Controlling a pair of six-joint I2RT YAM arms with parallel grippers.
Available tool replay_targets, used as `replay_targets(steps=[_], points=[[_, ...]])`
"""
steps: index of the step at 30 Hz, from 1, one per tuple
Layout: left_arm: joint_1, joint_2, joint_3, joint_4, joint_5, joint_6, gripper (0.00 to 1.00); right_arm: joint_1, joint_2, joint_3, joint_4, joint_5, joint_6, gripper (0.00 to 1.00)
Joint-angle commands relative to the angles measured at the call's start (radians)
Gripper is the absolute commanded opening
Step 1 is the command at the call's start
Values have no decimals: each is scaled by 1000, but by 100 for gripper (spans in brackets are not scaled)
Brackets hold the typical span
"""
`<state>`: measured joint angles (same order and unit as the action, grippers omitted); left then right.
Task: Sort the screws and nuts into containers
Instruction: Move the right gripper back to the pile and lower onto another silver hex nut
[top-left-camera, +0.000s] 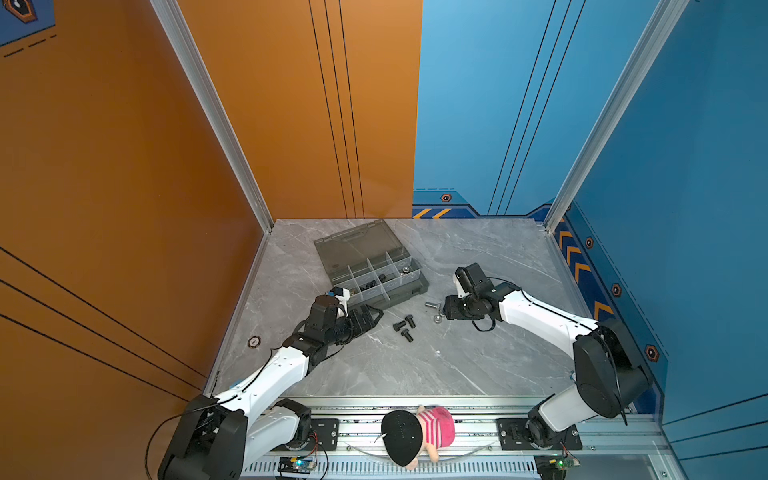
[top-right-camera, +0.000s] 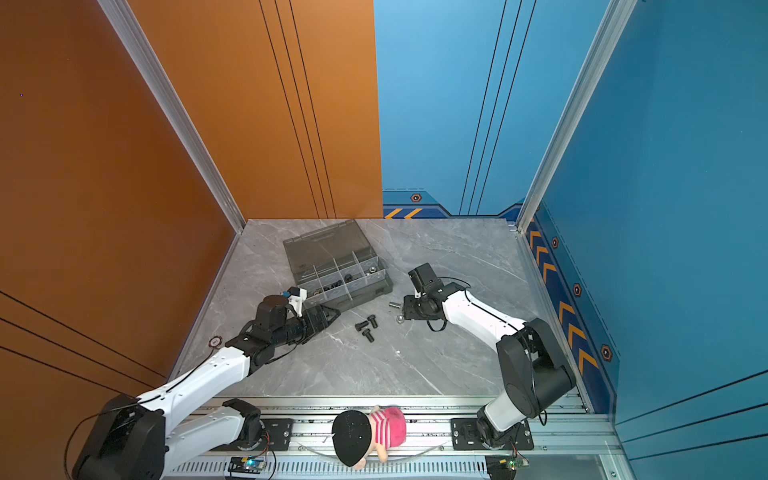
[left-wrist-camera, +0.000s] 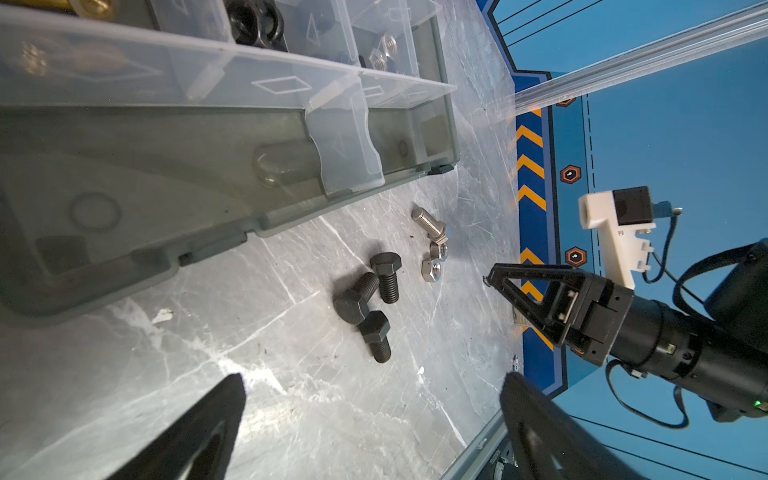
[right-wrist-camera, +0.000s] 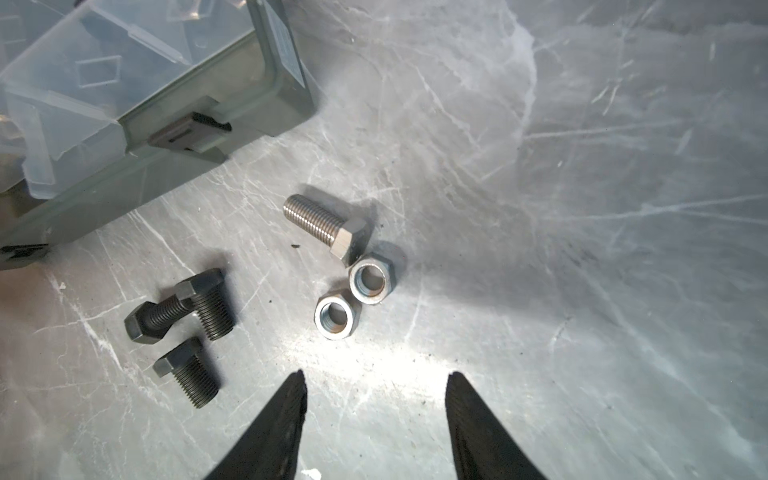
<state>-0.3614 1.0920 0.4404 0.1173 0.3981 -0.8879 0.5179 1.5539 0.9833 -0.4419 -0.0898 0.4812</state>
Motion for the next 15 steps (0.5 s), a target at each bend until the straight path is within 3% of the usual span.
replay_targets(steps=[1,15], points=[[-11,11,21,17,25,-4,98,18,-5,-11,21,44,78,57],[-11,-9,19,2,14,-5,98,102,111,54,13,120,265,58]])
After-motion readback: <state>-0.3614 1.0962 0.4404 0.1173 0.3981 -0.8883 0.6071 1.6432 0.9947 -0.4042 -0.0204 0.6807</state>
